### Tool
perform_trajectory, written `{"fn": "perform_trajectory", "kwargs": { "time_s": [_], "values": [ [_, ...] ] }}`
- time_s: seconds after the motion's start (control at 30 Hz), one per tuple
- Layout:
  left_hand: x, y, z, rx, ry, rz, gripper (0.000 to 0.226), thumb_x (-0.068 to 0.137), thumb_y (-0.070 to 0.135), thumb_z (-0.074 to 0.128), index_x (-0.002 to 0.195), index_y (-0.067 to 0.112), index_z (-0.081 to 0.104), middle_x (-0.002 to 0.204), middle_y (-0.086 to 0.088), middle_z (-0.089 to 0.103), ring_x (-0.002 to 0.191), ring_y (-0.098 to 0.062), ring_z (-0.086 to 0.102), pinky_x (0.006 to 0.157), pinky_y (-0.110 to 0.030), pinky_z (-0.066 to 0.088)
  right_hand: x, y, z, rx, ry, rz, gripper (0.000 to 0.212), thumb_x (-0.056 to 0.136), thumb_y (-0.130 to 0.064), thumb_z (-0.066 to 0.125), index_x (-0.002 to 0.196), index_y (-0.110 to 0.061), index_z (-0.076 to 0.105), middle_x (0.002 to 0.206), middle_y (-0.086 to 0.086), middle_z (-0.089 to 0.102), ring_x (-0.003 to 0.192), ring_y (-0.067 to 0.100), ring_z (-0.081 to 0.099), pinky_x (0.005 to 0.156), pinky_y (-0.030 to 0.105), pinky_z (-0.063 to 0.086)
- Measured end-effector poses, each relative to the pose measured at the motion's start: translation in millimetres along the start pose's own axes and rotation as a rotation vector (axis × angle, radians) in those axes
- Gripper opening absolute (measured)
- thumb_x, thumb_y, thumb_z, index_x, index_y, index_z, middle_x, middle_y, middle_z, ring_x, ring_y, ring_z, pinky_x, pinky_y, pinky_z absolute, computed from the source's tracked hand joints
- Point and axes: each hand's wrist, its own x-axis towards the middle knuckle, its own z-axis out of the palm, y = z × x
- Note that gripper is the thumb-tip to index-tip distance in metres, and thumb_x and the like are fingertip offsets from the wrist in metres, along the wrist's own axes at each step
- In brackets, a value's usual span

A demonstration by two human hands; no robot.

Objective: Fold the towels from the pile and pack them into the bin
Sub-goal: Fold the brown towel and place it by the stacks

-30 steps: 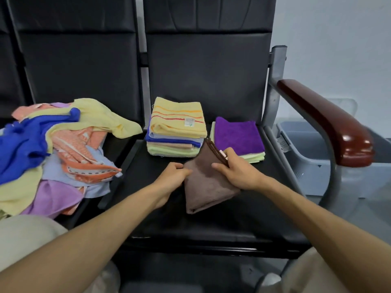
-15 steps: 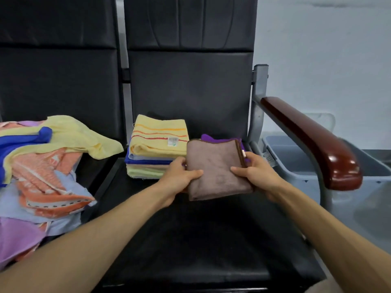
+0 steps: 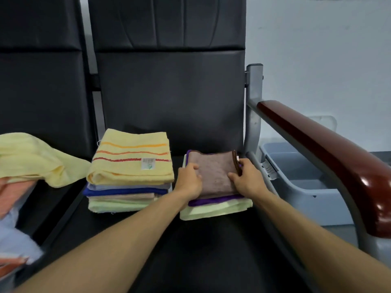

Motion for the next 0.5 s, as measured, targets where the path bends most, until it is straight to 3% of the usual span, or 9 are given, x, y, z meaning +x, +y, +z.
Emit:
{"fn": "perform_trajectory", "kwargs": {
  "time_s": [0.17, 0.3, 0.4, 0.5],
  "values": [
    [-6.9, -1.9, 0.4, 0.038, -0.122, 0.011, 0.055, 0.102, 0.018, 0.042, 0.152, 0.02, 0.021, 0.151, -0.012, 0.02, 0.133, -0.029, 0.039, 0.108, -0.035, 0.033, -4.0, -6.0, 0.4, -0.084, 0.001, -0.023, 0.041, 0.092, -0.011, 0.057, 0.13, -0.006, 0.042, 0.128, 0.016, 0.056, 0.118, 0.034, 0.053, 0.092, 0.033, 0.041],
    [-30.1, -7.7, -17.1, -0.008, -0.216, 0.043, 0.072, 0.098, 0.021, 0.049, 0.155, 0.024, 0.006, 0.154, -0.007, 0.025, 0.135, -0.024, 0.038, 0.106, -0.032, 0.035, -28.7, -19.9, -3.3, -0.167, 0.111, -0.085, 0.048, 0.087, -0.009, 0.055, 0.132, -0.007, 0.04, 0.13, 0.016, 0.053, 0.117, 0.037, 0.049, 0.097, 0.045, 0.042],
    [-63.9, -20.7, -42.8, -0.051, -0.235, 0.067, 0.068, 0.097, 0.02, 0.051, 0.154, 0.025, 0.016, 0.151, 0.001, 0.036, 0.135, -0.018, 0.041, 0.11, -0.035, 0.037, -59.1, -42.3, -2.9, -0.295, 0.149, -0.103, 0.055, 0.089, -0.014, 0.05, 0.141, -0.013, 0.035, 0.137, 0.011, 0.045, 0.127, 0.033, 0.04, 0.105, 0.052, 0.029],
    [-96.2, -45.5, -84.1, -0.047, -0.197, 0.043, 0.043, 0.098, 0.019, 0.05, 0.14, 0.023, 0.045, 0.137, 0.001, 0.053, 0.122, -0.016, 0.053, 0.105, -0.038, 0.044, -93.2, -77.4, 6.4, -0.334, 0.068, -0.179, 0.051, 0.088, -0.014, 0.05, 0.138, -0.016, 0.037, 0.138, 0.009, 0.041, 0.131, 0.029, 0.034, 0.109, 0.048, 0.021]
  ]
}}
